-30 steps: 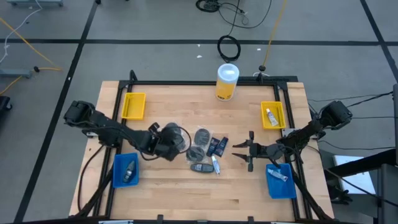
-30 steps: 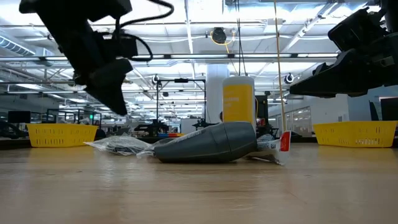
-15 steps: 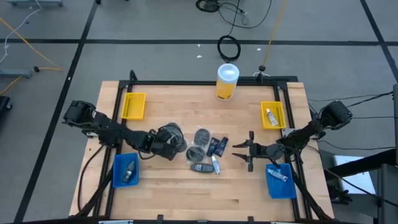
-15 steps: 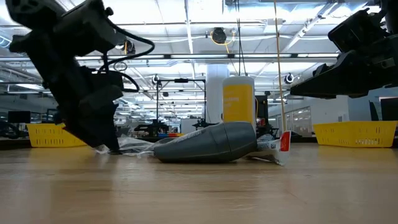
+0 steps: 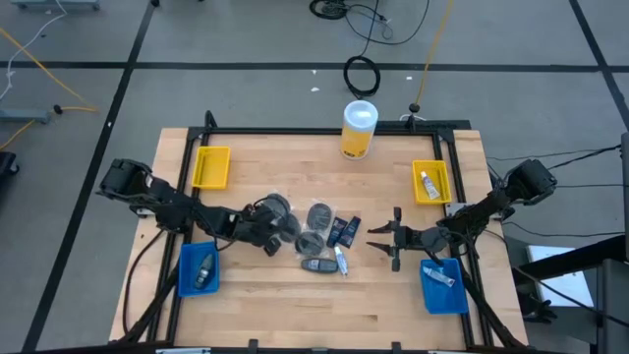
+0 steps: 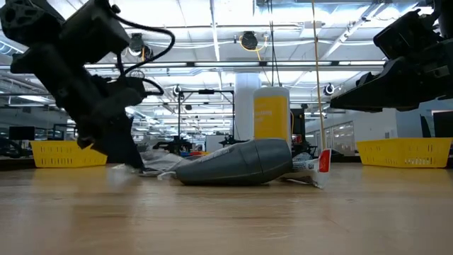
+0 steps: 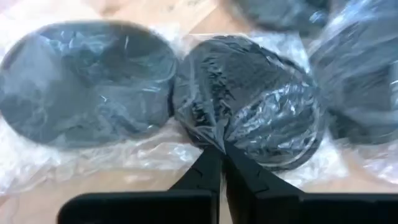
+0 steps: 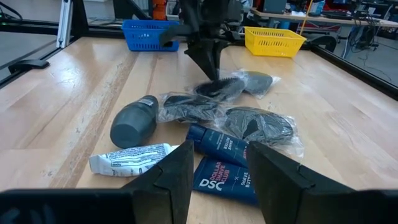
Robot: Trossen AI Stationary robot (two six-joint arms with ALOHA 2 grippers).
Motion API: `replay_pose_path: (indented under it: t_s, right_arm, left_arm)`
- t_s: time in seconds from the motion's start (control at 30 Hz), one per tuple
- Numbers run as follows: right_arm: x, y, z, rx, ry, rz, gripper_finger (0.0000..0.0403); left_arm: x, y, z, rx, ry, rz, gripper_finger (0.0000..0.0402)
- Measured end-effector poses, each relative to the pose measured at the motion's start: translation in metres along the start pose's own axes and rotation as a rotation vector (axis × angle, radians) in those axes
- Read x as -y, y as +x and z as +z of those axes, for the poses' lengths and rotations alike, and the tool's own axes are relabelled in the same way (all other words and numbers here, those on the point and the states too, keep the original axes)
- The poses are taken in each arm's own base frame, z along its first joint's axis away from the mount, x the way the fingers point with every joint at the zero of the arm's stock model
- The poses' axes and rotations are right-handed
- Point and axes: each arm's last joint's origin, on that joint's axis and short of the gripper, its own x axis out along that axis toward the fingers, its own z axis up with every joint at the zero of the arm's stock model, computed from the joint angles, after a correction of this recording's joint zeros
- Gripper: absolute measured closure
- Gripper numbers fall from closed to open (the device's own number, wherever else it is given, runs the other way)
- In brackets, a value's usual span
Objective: Pick & Place Travel size toiletries
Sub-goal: Put the black hairbrush into the left yellow bin
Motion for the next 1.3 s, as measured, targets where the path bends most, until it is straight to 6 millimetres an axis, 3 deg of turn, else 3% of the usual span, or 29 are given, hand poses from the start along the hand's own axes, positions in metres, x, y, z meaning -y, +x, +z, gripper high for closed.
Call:
replay_pose_path:
  t_s: [0.23, 0.37, 0.83, 1.1, 1.3]
  right_arm:
    - [0.0, 0.0, 0.0, -0.001, -0.001, 0.0, 0.0264]
    - [0.0, 0.0, 0.0, -0.001, -0.001, -0.001, 0.0264]
    - [0.0, 0.0, 0.0, 0.0, -0.001, -0.001, 0.0264]
    - [0.002, 0.001, 0.0, 0.0, 0.002, -0.014, 0.0264]
    - [0.005, 0.003, 0.0, -0.003, 0.008, -0.03, 0.0264]
  left_arm:
    - [0.006, -0.022, 0.019, 0.104, 0.021, -0.048, 0.0398]
    - [0.0, -0.042, 0.028, 0.189, 0.031, 0.012, 0.0396]
    - [-0.063, -0.106, 0.022, 0.396, -0.096, 0.517, 0.04]
    - [-0.101, -0.131, 0.012, 0.261, -0.144, 0.701, 0.04]
    - [-0.106, -0.137, 0.021, 0.304, -0.193, 0.732, 0.0401]
